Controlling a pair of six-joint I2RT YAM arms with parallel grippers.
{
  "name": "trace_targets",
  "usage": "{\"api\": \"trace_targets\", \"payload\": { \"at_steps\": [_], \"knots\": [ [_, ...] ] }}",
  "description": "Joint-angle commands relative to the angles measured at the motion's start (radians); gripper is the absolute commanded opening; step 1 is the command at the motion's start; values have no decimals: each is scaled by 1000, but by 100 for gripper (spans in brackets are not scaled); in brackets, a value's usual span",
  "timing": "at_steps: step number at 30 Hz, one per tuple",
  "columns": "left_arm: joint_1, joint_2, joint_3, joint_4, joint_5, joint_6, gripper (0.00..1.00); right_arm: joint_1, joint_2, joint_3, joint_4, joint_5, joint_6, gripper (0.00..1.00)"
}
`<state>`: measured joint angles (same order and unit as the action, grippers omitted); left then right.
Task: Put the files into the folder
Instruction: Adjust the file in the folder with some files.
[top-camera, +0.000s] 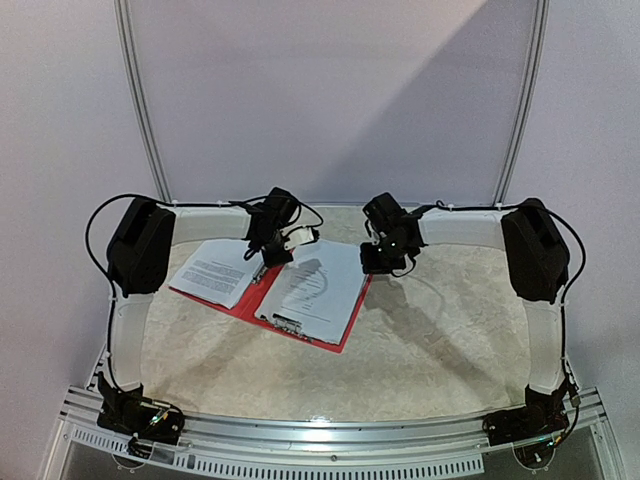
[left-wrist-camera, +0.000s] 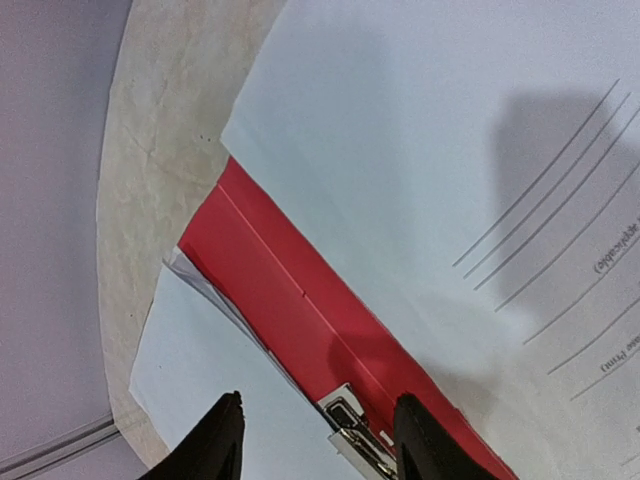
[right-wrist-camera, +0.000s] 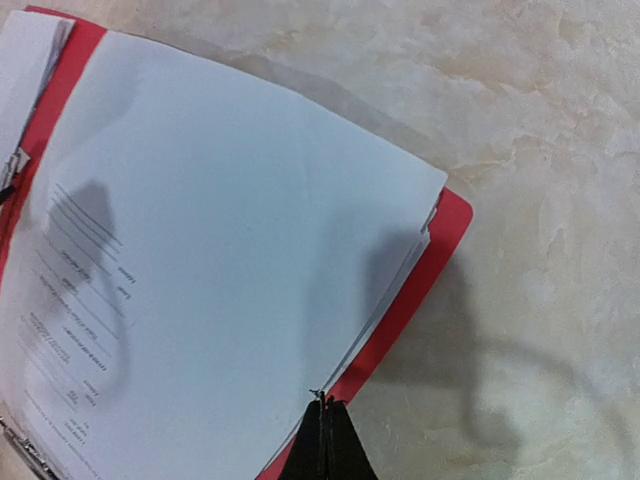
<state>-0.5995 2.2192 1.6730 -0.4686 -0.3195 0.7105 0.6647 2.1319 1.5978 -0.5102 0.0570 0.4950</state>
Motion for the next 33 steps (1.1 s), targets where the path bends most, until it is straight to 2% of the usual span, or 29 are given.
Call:
{"api": "trace_targets", "payload": {
  "at_steps": [1, 5, 9, 13, 19, 25, 33],
  "knots": [
    [-10, -64, 20, -38, -3, 10, 52, 13, -91, 15, -35, 8, -8, 1],
    [-7, -97, 7, -58, -12, 12, 52, -12, -103, 36, -47, 36, -48, 3],
    [-1, -158, -44, -95, 5, 15, 52, -69, -54, 135, -38, -19, -125, 2],
    [5, -262, -169, -114, 24, 34, 52, -119, 66, 251, -2, -142, -157, 0],
    [21, -392, -398, -138, 51, 54, 53, -165, 226, 403, 69, -249, -130, 0],
    [29, -396, -519, -150, 71, 19, 53, -181, 372, 510, 173, -409, -55, 0],
    [40, -364, -576, -119, 117, -35, 51, -177, 462, 504, 172, -497, 12, 0]
  ]
}}
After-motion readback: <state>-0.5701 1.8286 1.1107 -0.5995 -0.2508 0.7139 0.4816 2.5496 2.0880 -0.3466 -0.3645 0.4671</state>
